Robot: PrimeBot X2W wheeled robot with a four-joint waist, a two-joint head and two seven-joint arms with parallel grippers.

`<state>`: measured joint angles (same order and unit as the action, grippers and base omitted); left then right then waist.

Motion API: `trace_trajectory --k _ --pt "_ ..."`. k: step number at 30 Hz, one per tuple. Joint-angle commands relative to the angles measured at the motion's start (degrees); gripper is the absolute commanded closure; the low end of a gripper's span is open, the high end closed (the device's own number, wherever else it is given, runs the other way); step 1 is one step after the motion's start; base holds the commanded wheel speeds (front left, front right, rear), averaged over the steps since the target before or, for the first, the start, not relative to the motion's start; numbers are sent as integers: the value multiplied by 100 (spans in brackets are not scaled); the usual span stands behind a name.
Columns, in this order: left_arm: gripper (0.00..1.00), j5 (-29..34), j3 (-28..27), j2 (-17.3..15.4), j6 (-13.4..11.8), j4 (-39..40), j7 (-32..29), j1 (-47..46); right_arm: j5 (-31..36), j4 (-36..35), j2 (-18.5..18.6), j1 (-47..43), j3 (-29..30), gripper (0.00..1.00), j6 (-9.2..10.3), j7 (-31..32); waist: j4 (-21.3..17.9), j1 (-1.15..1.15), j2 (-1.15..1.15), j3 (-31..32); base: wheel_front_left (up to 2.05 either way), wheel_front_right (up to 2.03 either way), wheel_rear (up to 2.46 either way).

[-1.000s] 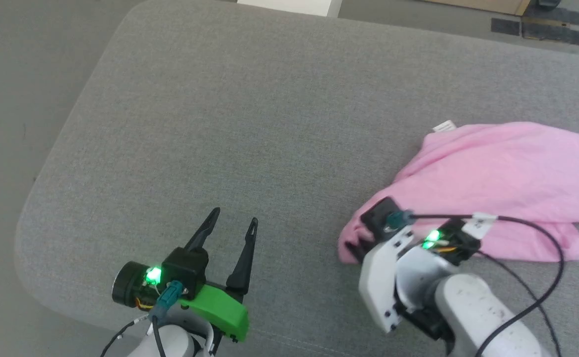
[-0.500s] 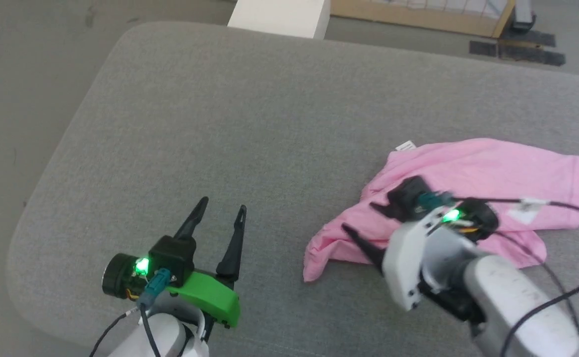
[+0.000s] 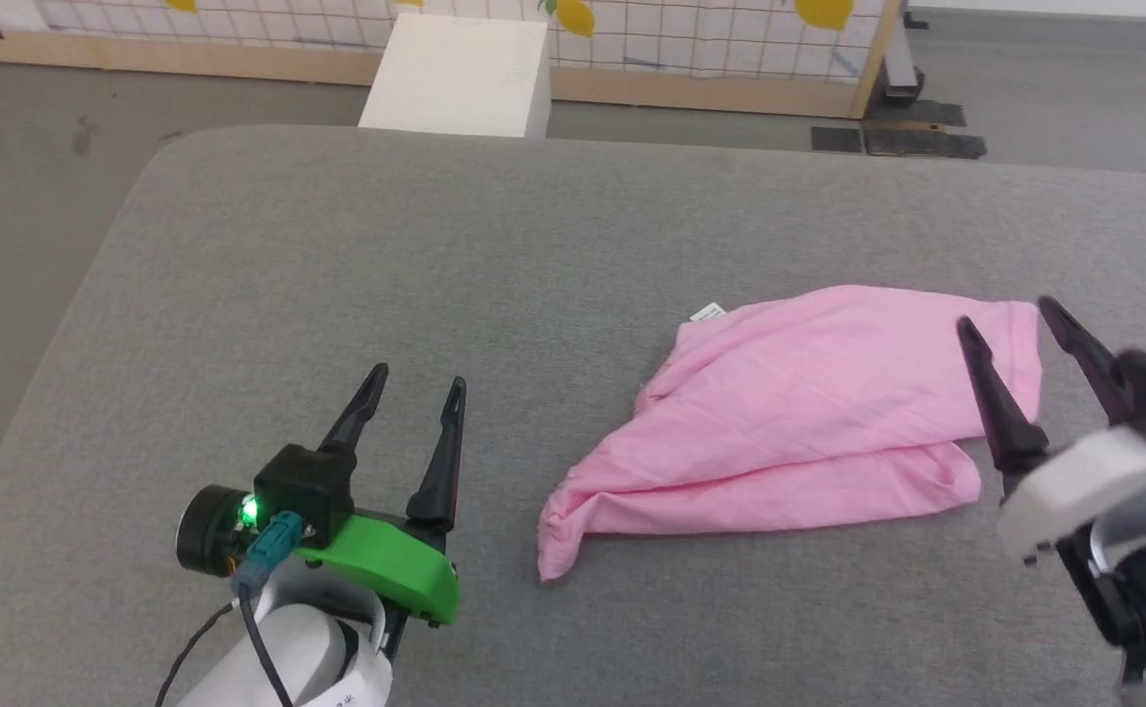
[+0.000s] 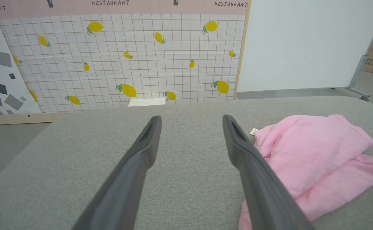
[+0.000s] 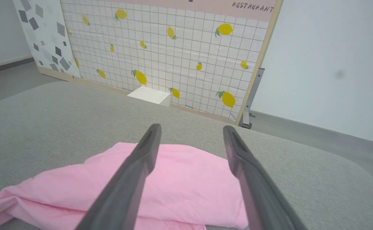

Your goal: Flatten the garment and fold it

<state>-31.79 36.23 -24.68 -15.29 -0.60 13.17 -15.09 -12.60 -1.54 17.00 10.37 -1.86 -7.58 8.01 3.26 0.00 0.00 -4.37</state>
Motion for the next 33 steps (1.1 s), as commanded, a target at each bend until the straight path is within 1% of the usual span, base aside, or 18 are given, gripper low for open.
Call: trace_trajectory --k 1,5,7,10,14,16,19,24,28,33 --pt "0 -67 -16 -30 -41 35 -23 -11 131 -84 -163 -214 130 0 9 -185 -106 0 0 19 0 0 0" --pt "0 -123 -2 -27 -50 54 -65 42 433 -335 -645 -741 545 0 9 -590 -183 0 0 0 0 0 0" --pt "0 -161 19 -19 -48 41 -108 79 548 -452 -833 -954 611 0 9 -717 -221 0 0 -8 0 0 0" --pt "0 -211 39 -3 -67 0 -178 116 773 -622 -957 -1195 579 0 9 -845 -275 0 0 -42 0 0 0" --pt "0 -235 40 -3 -89 1 -252 74 891 -787 -1057 -1366 551 0 9 -880 -391 0 0 -163 0 0 0" --pt "0 -272 52 -7 -48 38 -373 -26 917 -876 -1086 -1368 573 0 9 -873 -475 0 0 -285 0 0 0" --pt "0 -327 131 -33 132 82 -785 -423 941 -1037 -1121 -1318 606 0 9 -838 -611 0 0 -569 0 0 0" --pt "0 -452 401 7 594 -61 -1994 -1543 997 -1254 -1137 -1245 575 0 9 -823 -819 0 0 -1076 0 0 0" --pt "0 -686 612 222 1051 -400 -3121 -2651 1055 -1358 -1189 -1195 575 0 9 -881 -1041 0 0 -1534 0 0 0" --pt "0 -1043 716 453 1430 -1106 -4257 -3689 1114 -1328 -1262 -1110 506 0 9 -1031 -1340 0 0 -1943 0 0 0"
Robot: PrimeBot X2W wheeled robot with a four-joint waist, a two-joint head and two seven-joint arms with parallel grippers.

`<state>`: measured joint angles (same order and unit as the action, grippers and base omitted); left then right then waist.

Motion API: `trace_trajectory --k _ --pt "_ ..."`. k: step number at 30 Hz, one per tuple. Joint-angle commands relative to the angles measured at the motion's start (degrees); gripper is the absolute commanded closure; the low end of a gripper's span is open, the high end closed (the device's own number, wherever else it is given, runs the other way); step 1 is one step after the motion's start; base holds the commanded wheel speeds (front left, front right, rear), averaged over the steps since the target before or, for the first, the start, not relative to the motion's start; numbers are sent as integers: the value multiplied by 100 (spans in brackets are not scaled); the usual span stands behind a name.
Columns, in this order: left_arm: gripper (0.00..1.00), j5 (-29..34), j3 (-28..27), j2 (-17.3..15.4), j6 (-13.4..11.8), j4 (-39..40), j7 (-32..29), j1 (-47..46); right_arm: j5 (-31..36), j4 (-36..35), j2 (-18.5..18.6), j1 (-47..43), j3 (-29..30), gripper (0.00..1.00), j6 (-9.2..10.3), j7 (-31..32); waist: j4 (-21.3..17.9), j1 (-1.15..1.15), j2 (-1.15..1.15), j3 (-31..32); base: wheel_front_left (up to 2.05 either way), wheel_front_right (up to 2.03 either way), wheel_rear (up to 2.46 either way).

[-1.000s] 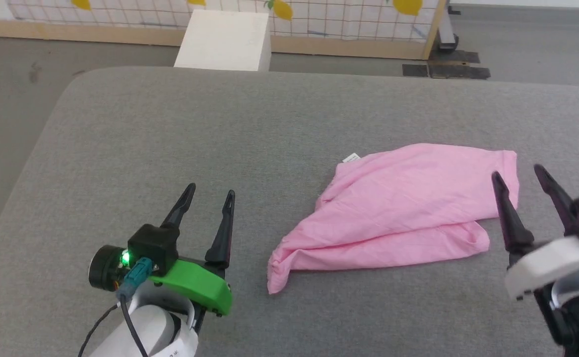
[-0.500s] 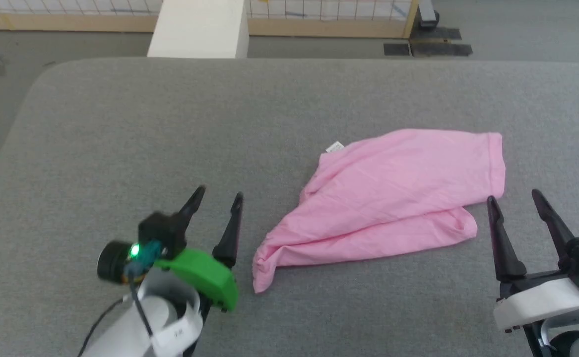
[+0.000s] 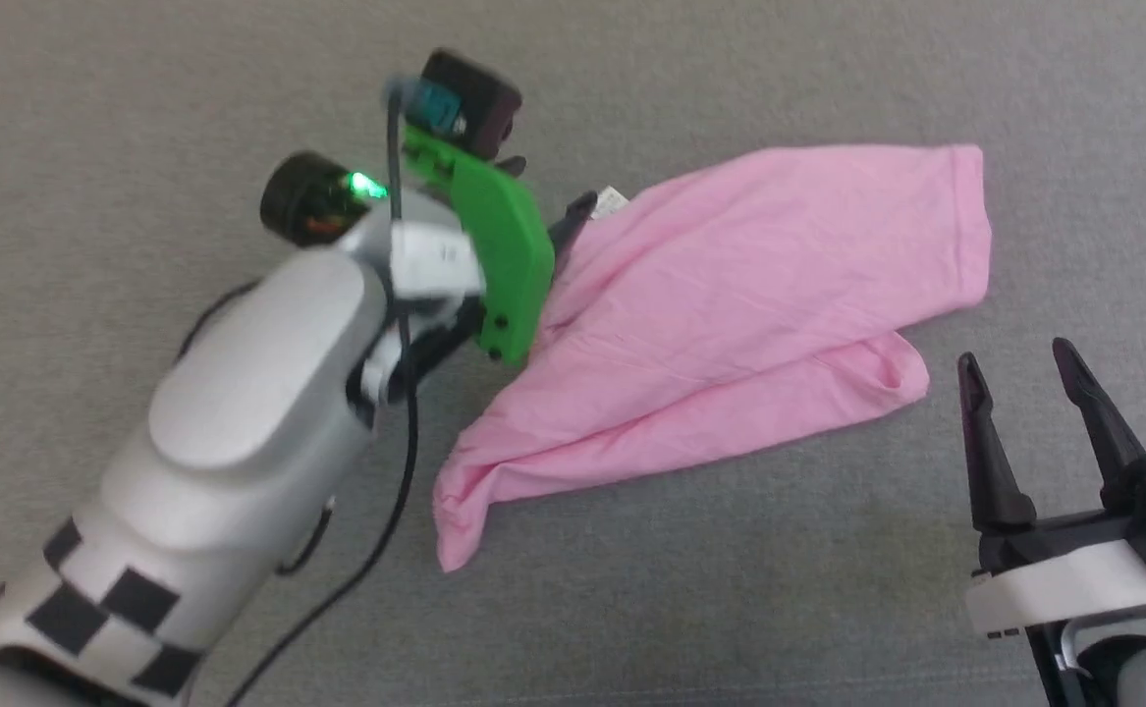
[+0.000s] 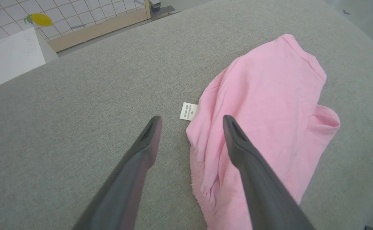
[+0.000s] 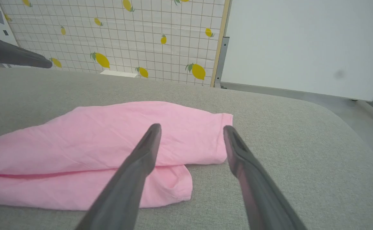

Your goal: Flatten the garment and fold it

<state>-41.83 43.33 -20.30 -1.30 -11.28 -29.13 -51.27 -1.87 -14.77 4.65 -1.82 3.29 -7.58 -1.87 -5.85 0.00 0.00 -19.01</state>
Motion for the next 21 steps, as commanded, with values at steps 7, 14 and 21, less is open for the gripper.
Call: trace_trajectory --k 7,14,21 --pt "0 -453 168 57 346 -947 -1381 -816 66 193 -131 218 -77 0 9 -302 -845 0 0 -839 0 0 0" --pt "0 -270 282 -58 388 -1366 -1508 -1086 57 407 -171 275 -164 0 9 -507 -1019 0 0 -1032 0 0 0" --pt "100 -376 576 -48 593 -1513 -1818 -867 -28 571 -176 298 -175 0 9 -583 -974 0 0 -1038 0 0 0"
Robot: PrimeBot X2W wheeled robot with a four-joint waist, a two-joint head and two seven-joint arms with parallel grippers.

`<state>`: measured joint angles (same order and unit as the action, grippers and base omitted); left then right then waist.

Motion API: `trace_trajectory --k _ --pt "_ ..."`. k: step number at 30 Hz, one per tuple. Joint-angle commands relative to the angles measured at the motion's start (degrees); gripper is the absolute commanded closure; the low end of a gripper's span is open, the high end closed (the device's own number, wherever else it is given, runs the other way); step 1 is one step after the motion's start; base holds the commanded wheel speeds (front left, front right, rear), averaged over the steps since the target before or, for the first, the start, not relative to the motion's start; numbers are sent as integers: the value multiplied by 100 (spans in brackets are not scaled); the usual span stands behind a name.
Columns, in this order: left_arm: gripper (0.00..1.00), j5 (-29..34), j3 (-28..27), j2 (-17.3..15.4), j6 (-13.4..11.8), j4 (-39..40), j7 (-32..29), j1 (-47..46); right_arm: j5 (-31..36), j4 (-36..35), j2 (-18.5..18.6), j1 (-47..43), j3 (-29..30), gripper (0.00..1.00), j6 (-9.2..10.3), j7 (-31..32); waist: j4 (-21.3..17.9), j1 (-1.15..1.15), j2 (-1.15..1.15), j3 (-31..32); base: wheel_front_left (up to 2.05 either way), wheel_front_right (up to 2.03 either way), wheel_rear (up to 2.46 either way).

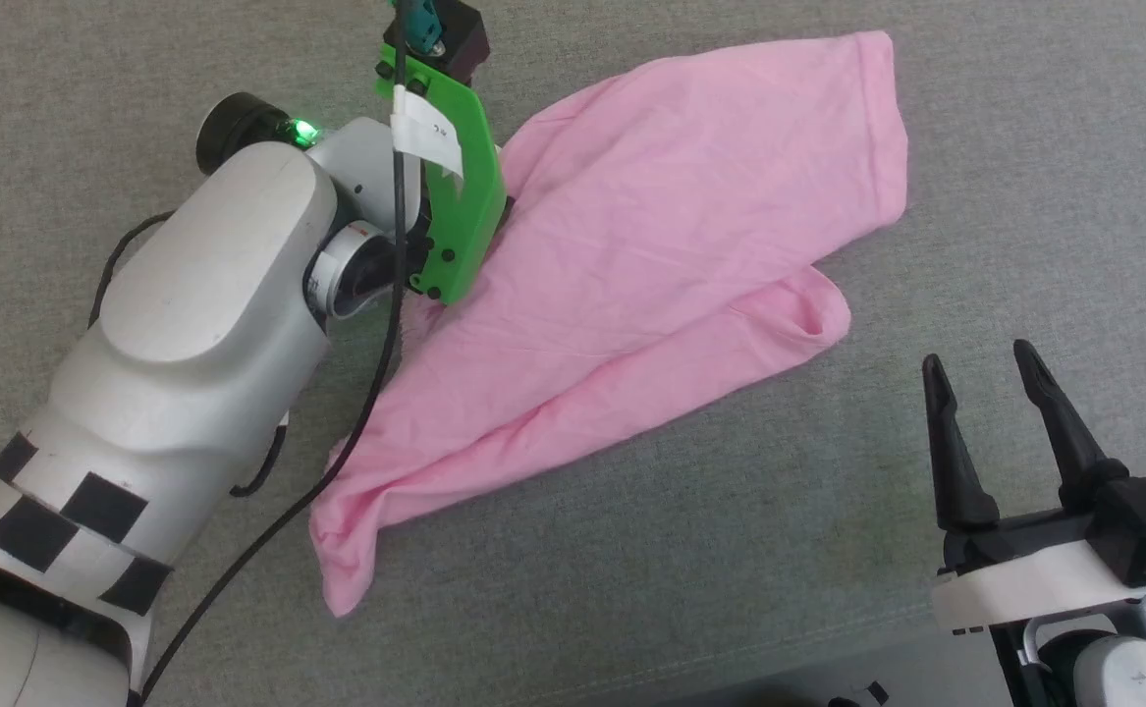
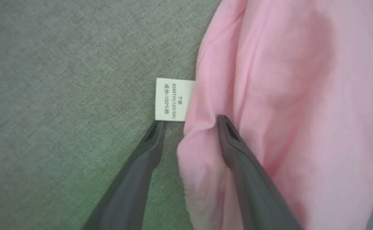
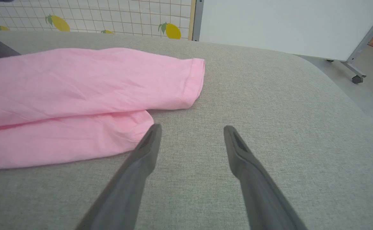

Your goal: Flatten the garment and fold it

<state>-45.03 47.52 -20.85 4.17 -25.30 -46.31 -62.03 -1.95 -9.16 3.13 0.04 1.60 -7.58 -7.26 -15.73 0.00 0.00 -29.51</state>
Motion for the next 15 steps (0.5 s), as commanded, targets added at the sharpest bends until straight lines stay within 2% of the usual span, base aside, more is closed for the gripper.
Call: trace_trajectory --k 1,10,15 --pt "100 -65 153 2 55 -100 -53 239 -17 22 -23 121 -8 0 9 -42 31 0 0 33 0 0 0" --pt "100 163 -210 -62 -206 181 1443 537 77 106 -24 93 47 0 9 101 358 0 0 699 0 0 0" --pt "100 121 -640 -302 -475 655 2063 681 115 95 -24 25 31 0 9 274 585 0 0 1108 0 0 0"
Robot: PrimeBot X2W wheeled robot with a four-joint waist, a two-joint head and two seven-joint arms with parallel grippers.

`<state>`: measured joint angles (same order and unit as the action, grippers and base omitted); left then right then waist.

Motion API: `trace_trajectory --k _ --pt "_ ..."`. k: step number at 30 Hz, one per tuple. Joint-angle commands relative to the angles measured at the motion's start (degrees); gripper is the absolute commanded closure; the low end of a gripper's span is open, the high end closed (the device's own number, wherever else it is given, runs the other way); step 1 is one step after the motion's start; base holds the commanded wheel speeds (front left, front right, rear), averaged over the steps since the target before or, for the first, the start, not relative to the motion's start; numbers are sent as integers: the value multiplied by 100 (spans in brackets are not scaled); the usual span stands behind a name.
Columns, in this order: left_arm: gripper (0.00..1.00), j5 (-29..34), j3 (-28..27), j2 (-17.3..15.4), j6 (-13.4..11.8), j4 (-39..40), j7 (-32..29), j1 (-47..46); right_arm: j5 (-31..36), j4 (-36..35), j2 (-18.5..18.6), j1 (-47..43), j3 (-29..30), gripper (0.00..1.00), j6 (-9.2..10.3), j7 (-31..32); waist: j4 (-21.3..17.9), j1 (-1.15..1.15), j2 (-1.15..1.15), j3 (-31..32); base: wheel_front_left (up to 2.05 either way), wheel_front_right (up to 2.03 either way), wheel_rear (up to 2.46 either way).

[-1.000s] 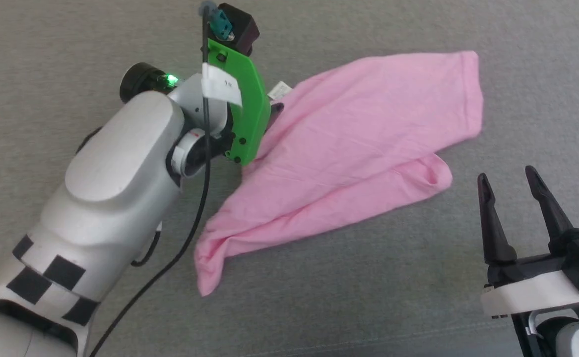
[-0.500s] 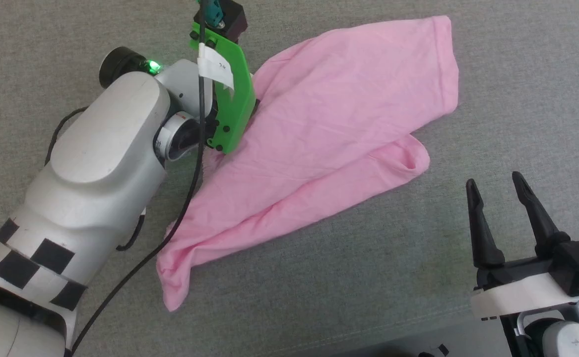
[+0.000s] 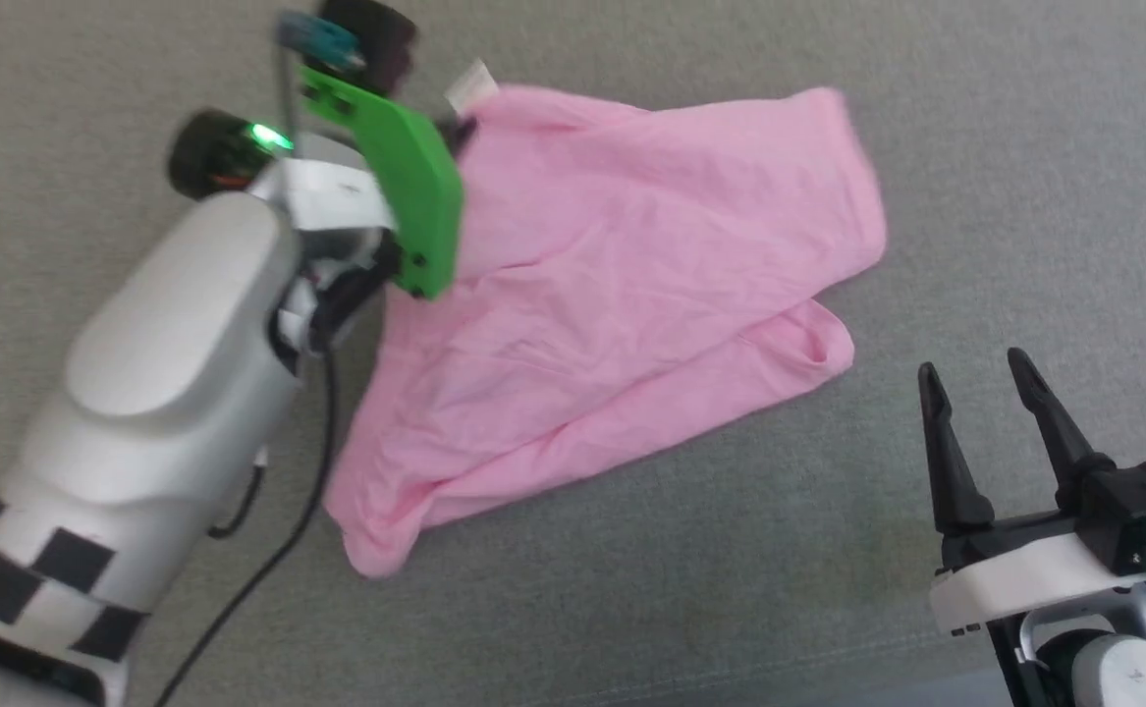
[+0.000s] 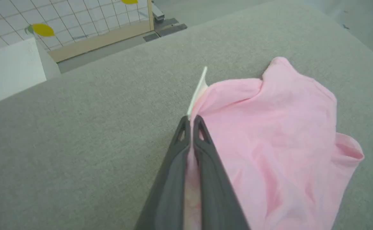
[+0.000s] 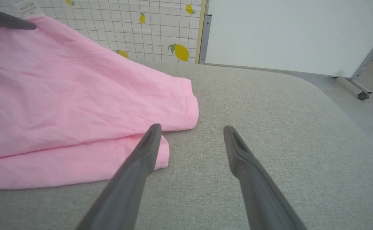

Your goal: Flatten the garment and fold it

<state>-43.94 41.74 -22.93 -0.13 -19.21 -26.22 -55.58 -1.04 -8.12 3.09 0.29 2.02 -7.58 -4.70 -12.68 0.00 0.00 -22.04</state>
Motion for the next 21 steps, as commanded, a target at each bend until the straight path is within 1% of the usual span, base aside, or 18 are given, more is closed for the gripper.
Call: trace_trajectory --k 1,6,10,14,19,20,21 --pt "100 9 -138 -163 -86 121 118 35 25 -12 -21 -2 -26 0 9 47 307 0 0 399 0 0 0" --pt "100 88 -532 -631 -329 322 319 -122 -17 -62 -21 49 -106 0 9 148 381 0 0 389 0 0 0" --pt "100 161 -708 -927 -423 192 347 -277 -88 -64 -21 130 -191 0 9 133 310 0 0 174 0 0 0" --pt "100 273 -828 -1135 -498 -135 470 -433 -147 -30 -21 205 -253 0 9 76 193 0 0 -89 0 0 0" --pt "100 508 -1008 -1300 -711 -616 956 -635 -202 39 -21 281 -275 0 9 -28 100 0 0 -327 0 0 0" --pt "89 554 -1002 -1307 -708 -708 1058 -646 -206 60 -21 291 -286 0 9 -46 92 0 0 -348 0 0 0" --pt "58 588 -1019 -1306 -731 -774 1177 -656 -208 77 -21 298 -295 0 9 -57 90 0 0 -360 0 0 0"
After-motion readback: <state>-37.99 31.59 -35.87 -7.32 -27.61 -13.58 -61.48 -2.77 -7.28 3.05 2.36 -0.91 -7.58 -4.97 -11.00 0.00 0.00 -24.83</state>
